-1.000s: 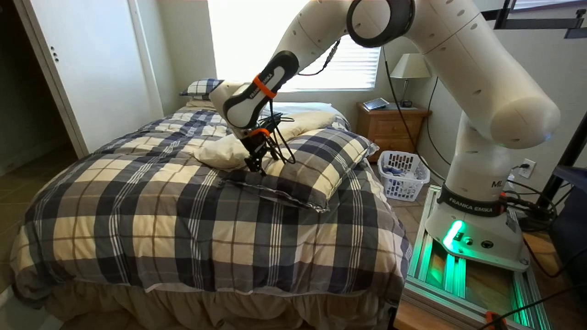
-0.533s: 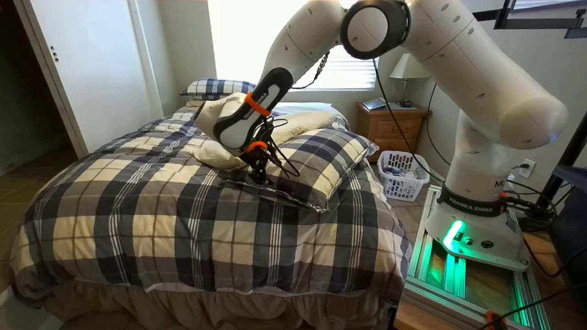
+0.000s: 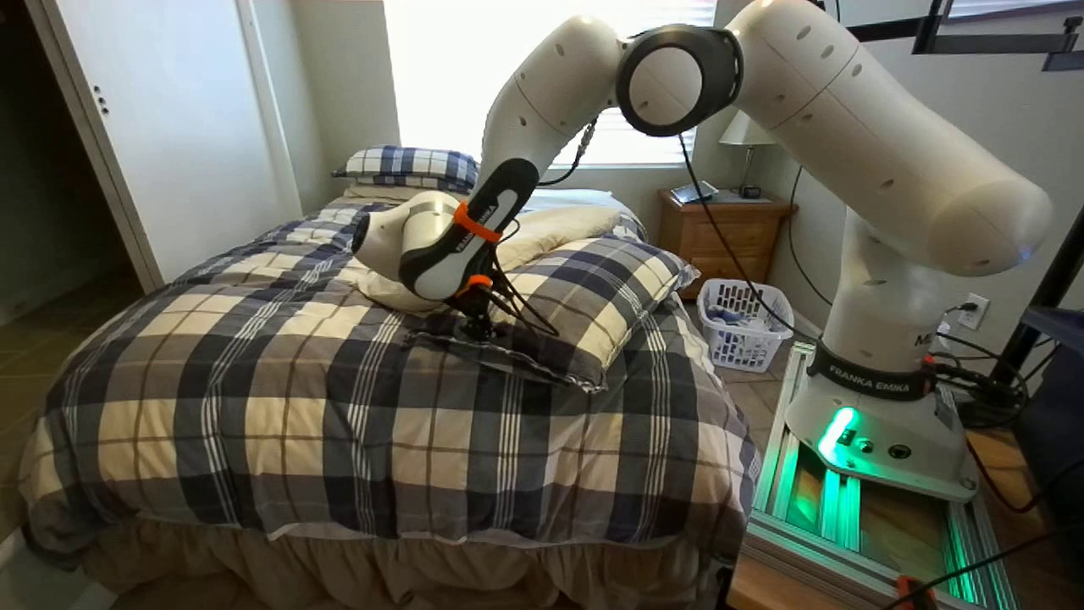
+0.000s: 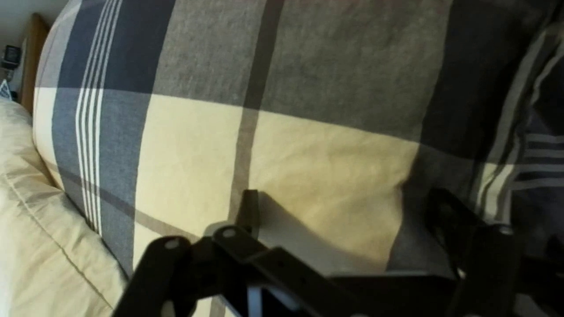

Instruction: Push the white pillow backwards, then put the checked pillow on the white pillow

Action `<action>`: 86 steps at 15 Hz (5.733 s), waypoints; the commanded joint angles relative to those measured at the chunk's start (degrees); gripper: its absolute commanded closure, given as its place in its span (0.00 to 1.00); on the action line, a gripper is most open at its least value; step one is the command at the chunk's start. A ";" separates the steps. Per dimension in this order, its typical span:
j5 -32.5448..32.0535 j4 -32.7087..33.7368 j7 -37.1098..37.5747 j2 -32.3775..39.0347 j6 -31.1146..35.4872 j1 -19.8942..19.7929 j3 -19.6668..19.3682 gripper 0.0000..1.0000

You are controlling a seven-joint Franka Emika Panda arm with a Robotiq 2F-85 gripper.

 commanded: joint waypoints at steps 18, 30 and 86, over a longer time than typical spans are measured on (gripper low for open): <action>2.51 -6.63 -0.49 -7.11 7.28 -2.78 5.07 1.00; 11.67 -29.68 -4.39 -30.75 15.50 -4.85 11.05 1.00; -5.35 -39.77 69.94 -80.77 -31.20 -10.30 26.28 1.00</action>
